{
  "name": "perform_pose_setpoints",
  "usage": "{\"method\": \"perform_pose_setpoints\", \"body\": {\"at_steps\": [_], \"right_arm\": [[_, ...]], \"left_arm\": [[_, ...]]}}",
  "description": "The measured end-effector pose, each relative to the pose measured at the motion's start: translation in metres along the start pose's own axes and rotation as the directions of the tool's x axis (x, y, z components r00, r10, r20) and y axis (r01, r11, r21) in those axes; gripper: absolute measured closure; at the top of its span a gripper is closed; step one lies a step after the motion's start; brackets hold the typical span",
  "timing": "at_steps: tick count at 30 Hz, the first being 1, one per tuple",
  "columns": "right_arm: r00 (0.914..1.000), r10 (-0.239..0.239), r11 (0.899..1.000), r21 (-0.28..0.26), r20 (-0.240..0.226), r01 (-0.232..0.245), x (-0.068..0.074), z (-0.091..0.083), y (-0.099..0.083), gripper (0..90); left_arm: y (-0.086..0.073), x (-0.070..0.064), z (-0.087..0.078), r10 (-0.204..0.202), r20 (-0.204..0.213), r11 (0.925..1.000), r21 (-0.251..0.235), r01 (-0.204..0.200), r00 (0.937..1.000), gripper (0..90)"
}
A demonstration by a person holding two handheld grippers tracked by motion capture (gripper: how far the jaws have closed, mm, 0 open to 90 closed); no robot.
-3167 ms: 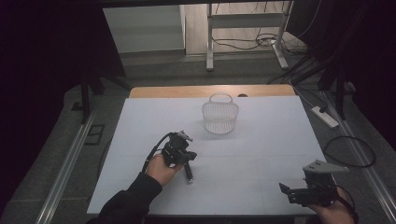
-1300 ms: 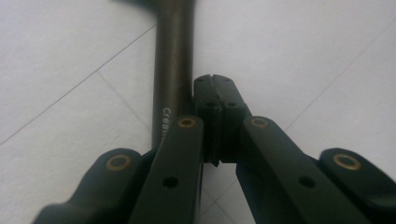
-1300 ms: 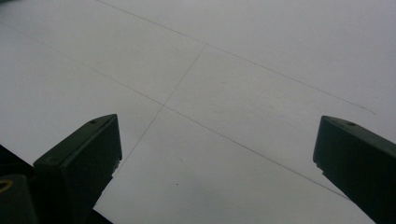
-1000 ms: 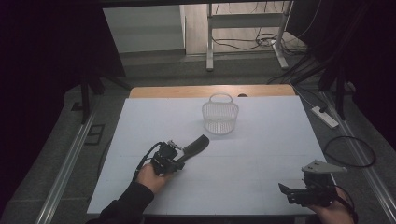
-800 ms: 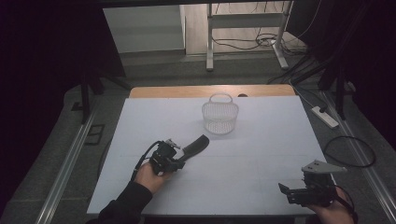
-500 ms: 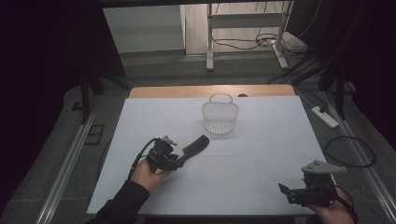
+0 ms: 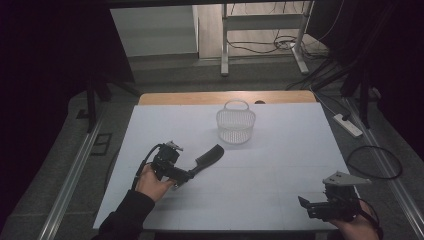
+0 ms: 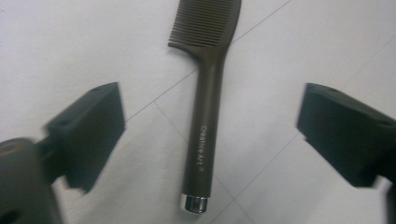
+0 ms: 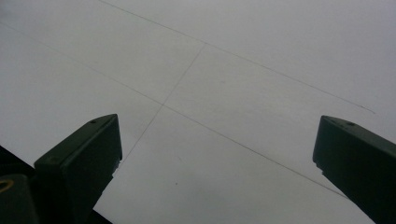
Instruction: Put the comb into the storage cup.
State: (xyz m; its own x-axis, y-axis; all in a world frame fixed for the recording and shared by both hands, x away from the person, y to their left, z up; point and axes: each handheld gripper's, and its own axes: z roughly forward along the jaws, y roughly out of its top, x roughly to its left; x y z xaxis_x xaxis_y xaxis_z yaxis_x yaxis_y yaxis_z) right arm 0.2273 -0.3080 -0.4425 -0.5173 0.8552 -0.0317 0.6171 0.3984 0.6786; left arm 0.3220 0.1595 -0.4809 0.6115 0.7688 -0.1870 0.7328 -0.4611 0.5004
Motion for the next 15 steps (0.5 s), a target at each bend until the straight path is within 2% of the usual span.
{"method": "perform_pose_setpoints", "body": {"at_steps": [4,10,15], "right_arm": [[1.0,0.0,1.0,0.001,0.0,0.0,0.0,0.0,0.0,1.7],[1.0,0.001,1.0,0.004,0.0,-0.001,0.0,0.0,0.0,1.7],[1.0,0.001,1.0,0.004,0.0,-0.001,0.0,0.0,0.0,1.7]], "left_arm": [[0.002,0.001,0.001,-0.001,0.009,1.0,0.006,0.001,1.0,0.0],[0.005,0.0,0.007,0.024,0.005,0.9992,0.03,-0.024,0.9997,0.0],[0.005,-0.002,0.017,0.045,-0.021,0.9977,0.051,-0.044,0.9988,0.0]]}}
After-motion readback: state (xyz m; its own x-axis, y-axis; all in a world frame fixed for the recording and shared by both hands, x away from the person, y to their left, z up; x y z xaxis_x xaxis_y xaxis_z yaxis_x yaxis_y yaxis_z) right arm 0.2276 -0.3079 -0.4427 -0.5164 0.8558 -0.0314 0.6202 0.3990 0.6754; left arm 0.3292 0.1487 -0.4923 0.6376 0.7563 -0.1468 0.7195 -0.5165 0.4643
